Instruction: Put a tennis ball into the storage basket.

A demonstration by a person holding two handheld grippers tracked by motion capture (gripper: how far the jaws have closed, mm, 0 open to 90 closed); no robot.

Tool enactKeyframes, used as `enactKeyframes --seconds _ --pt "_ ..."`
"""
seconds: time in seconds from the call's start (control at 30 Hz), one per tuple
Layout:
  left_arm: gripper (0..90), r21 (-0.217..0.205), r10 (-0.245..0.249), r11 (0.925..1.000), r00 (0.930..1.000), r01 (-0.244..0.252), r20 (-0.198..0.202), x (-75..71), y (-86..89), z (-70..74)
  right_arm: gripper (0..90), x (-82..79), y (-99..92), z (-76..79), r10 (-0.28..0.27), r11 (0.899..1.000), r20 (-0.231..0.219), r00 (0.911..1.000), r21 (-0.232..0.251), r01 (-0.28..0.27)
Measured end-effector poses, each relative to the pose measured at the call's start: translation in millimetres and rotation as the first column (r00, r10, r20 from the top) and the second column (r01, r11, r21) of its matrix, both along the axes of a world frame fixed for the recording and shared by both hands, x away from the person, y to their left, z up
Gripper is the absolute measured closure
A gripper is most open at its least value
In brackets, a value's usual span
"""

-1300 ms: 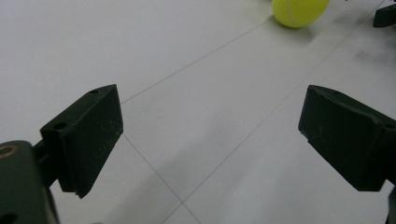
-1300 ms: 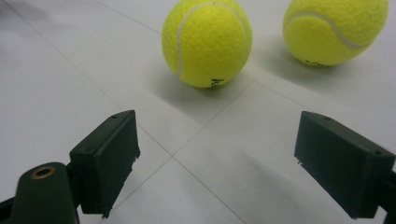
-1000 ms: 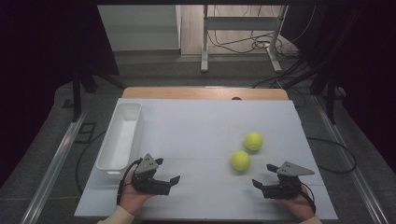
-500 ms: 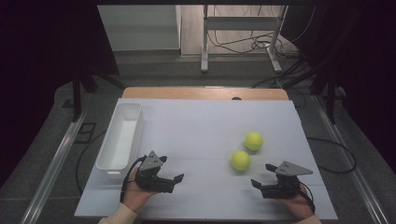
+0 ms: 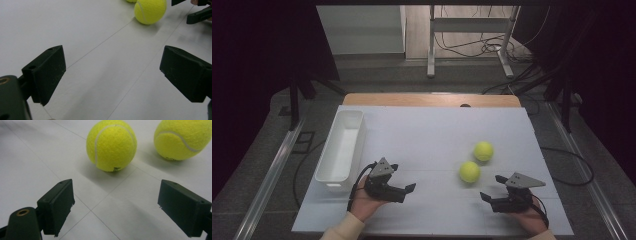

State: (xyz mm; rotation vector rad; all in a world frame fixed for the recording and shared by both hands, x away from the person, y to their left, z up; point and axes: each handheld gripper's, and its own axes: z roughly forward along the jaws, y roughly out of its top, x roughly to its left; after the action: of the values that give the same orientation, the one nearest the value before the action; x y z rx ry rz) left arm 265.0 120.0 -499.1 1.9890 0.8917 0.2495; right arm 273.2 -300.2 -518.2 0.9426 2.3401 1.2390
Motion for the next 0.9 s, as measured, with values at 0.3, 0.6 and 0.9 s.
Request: enactKeyframes --seconds 0.3,0.6,0.9 --pt "7.5 0.003 -0.018 0.9998 0.9998 0.018 -0.004 4.5 -8.0 2.4 14.0 1.1 -0.1 -0.4 0.001 1.000 0.000 1.0000 0.002 -0.001" --pt "7.5 0.000 -0.037 0.9993 0.9993 0.038 -0.007 9.1 -16.0 4.9 14.1 0.8 0.3 -0.1 0.004 1.000 0.003 1.0000 -0.005 -0.004" --pt "7.6 -0.002 -0.061 0.9981 0.9981 0.061 -0.008 13.8 -26.0 7.4 14.1 1.0 0.6 -0.5 0.007 1.000 0.003 1.0000 -0.008 -0.007"
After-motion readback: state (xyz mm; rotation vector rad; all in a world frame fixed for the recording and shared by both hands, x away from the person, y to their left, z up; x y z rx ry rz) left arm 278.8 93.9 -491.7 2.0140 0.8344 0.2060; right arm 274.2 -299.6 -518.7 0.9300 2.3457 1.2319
